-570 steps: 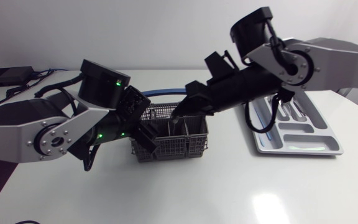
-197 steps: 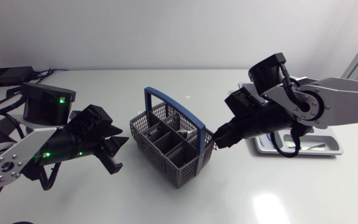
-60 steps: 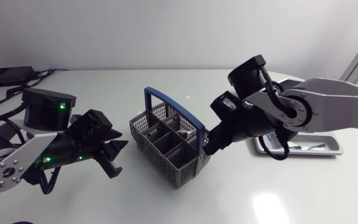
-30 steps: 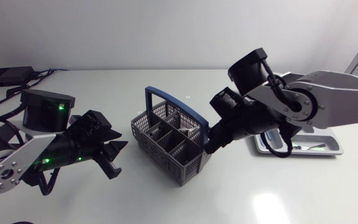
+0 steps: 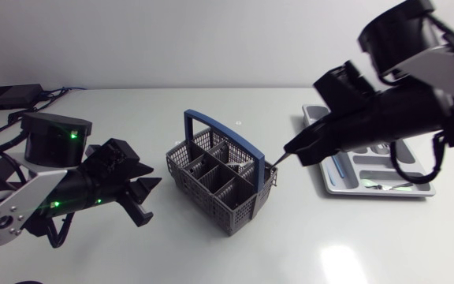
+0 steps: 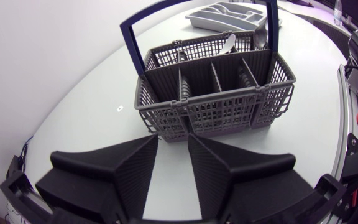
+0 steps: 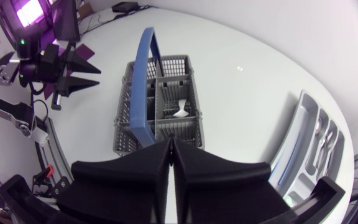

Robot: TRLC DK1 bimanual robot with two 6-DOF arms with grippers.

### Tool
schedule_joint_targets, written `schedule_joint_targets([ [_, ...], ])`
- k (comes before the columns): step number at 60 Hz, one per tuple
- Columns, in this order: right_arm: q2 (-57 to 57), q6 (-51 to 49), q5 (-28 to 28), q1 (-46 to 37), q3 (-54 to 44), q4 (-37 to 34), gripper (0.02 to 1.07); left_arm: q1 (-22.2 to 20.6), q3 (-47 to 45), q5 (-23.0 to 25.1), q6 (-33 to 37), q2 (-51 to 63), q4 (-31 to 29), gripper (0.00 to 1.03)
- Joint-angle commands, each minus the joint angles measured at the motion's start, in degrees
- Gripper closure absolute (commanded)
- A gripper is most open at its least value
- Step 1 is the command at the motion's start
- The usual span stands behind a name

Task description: Unload the cutlery basket into the drawer organizer.

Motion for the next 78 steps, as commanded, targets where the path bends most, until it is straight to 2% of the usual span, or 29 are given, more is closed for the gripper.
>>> schedule_joint_targets([
  [1, -2.97, 0.21, -3.03, -4.48, 1.72, -2.40, 1.01, -0.58, -1.46, 0.56, -0.84, -1.03, -0.63, 0.66],
  [22, -4.02, -9.55, -19.82, -33.40, -0.48, -8.02, 1.01, -1.72, -1.02, 0.30, -0.93, -1.55, -1.43, 0.66],
  [43, 9.25, -22.12, -25.09, -56.51, -0.65, -8.73, 1.01, -2.69, -0.67, 0.21, -1.11, -1.90, -2.39, 0.66],
  [59, 22.61, -28.89, -25.71, -65.12, 4.18, -9.17, 1.01, -3.66, -0.50, -0.23, -1.28, -1.82, -2.39, 0.66],
  [78, 34.30, -30.47, -25.97, -67.15, 11.91, -10.31, 1.01, -5.24, 0.12, -1.55, -1.64, -1.38, -2.39, 0.67],
])
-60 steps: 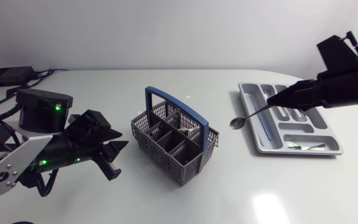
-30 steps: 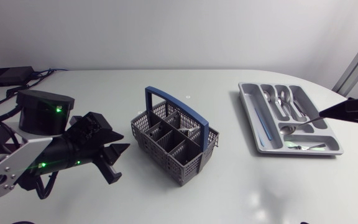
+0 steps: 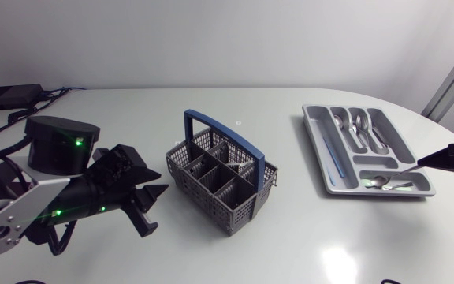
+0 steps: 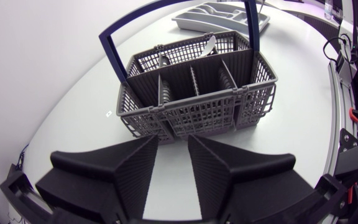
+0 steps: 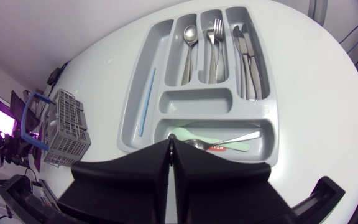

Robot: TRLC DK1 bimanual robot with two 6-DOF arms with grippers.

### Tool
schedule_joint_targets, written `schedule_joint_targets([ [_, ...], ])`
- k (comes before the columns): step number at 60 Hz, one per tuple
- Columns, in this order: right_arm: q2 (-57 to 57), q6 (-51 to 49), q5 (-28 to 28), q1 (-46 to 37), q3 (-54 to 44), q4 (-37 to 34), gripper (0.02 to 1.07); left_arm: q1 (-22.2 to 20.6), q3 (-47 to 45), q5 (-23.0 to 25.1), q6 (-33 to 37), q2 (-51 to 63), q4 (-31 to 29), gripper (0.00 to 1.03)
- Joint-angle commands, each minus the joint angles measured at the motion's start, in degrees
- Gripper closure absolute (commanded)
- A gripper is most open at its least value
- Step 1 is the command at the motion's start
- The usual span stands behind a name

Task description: Unload the cutlery basket into the drawer organizer.

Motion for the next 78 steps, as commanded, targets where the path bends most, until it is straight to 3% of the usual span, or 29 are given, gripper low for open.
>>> schedule_joint_targets([
  [1, 4.16, -1.49, -0.61, -0.07, 2.71, -0.91, 1.01, -0.54, 0.21, -0.67, -0.74, -0.09, -0.49, 0.66],
  [13, 9.70, -1.13, 0.26, 1.16, 5.44, -0.47, 0.97, -0.54, 0.03, -0.67, -0.74, -0.26, -0.84, 0.66],
  [23, 8.55, 0.10, 2.46, 1.69, 4.21, 3.22, 0.50, -0.28, -0.06, -0.76, -0.74, -0.70, -0.93, 0.66],
  [28, 5.30, 0.54, 3.43, 1.78, 2.54, 5.15, 0.37, -0.10, -0.23, -0.76, -0.74, -0.97, -0.93, 0.66],
  [39, -7.35, 1.41, 6.24, 4.33, -4.76, 9.37, 0.22, 1.57, -0.67, -0.67, -0.74, -1.32, -0.49, 0.66],
  [51, -23.17, 3.88, 7.03, 13.21, -13.90, 10.69, 0.20, 4.21, -0.58, -0.76, -1.71, -0.18, 1.53, 0.66],
  [59, -29.41, 9.33, 9.84, 24.98, -18.20, 11.92, 0.20, 5.26, -0.06, -0.67, -2.06, 1.85, 2.59, 0.66],
  [70, -28.10, 18.91, 17.49, 41.24, -22.60, 21.59, 0.21, 5.26, 1.61, -1.29, -2.76, 7.12, 4.78, 0.67],
  [78, -22.91, 23.91, 19.51, 48.10, -22.33, 26.78, 0.37, 5.44, 3.81, -1.64, -3.38, 11.69, 6.63, 0.67],
])
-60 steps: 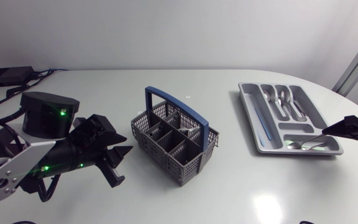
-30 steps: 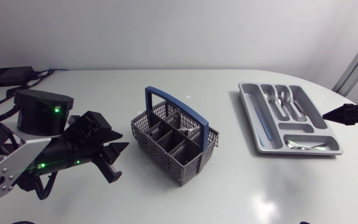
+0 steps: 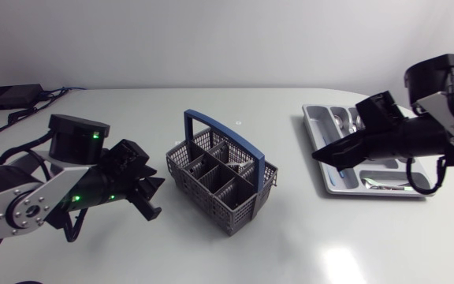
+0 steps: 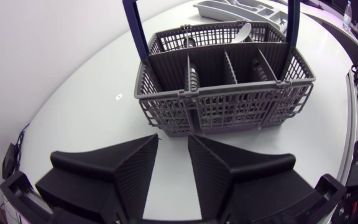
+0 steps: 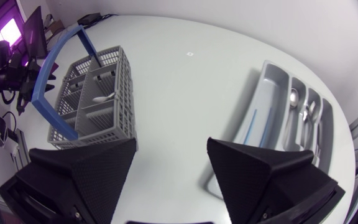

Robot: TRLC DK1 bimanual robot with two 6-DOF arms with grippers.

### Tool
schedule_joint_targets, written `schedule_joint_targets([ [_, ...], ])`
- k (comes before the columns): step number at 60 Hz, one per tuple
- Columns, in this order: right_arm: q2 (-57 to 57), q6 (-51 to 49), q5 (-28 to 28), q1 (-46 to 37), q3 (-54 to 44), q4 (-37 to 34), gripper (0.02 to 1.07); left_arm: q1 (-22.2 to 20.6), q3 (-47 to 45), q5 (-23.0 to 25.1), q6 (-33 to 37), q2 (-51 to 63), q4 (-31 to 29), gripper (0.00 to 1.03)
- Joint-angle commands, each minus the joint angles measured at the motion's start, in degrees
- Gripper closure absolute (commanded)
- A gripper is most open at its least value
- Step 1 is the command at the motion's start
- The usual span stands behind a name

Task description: Unload the cutlery basket into the drawer organizer.

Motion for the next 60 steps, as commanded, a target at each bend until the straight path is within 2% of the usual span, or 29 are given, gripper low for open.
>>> schedule_joint_targets([
  [1, 3.87, 4.81, 1.18, 3.21, -0.56, 2.21, 0.41, 0.58, 3.07, -0.42, -1.52, 3.37, 1.34, 0.67],
  [9, 9.41, 7.28, 1.35, 6.11, 0.93, 5.11, 0.65, 0.76, 5.27, -0.50, -1.87, 6.97, 2.04, 0.67],
  [16, 13.45, 8.95, 1.35, 8.31, 1.90, 7.48, 0.77, 1.29, 7.46, -0.85, -2.57, 10.31, 2.75, 0.67],
  [32, 16.17, 10.53, 1.88, 12.08, 3.04, 9.07, 0.79, 1.46, 10.10, -0.85, -3.10, 16.02, 4.33, 0.67],
  [46, 13.54, 10.35, -1.11, 14.90, 1.02, 6.08, 0.80, 1.38, 12.47, -0.77, -3.28, 19.80, 5.73, 0.67],
  [60, 8.35, 10.62, -1.64, 20.79, -2.67, 2.21, 0.80, 2.34, 15.29, -0.77, -3.10, 22.97, 6.96, 0.67],
])
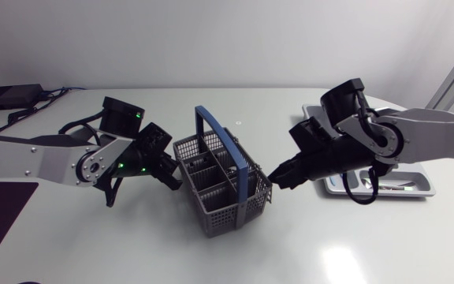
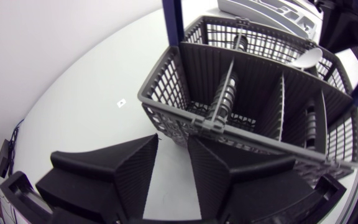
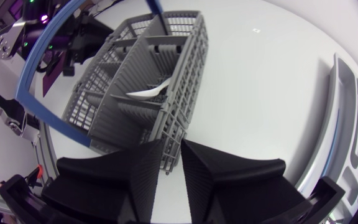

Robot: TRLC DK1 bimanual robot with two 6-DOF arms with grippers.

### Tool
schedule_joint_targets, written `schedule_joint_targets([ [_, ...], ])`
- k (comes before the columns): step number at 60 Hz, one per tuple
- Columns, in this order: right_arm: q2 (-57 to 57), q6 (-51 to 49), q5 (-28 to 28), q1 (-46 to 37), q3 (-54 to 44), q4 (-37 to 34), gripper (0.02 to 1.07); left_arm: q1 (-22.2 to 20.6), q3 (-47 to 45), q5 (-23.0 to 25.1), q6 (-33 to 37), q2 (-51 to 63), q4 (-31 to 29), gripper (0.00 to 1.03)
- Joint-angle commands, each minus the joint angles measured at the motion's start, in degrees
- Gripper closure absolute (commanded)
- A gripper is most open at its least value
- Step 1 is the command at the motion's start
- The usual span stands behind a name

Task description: Unload the cutlery basket into the drawer organizer.

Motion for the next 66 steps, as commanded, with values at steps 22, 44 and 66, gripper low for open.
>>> schedule_joint_targets([
  [22, -5.39, 4.73, 0.45, 14.47, -5.42, -3.20, 0.80, 4.59, 6.61, 0.50, 0.97, 6.49, 1.83, 0.66],
  [44, -8.12, 2.09, 5.46, 7.79, -3.66, -2.32, 0.79, 4.94, -5.08, 2.17, 4.66, -16.01, -6.43, 0.66],
  [66, -1.70, 1.66, 5.10, 3.66, 1.43, 1.46, 0.74, -7.62, -11.14, 2.88, 7.39, -39.39, -27.17, 0.66],
])
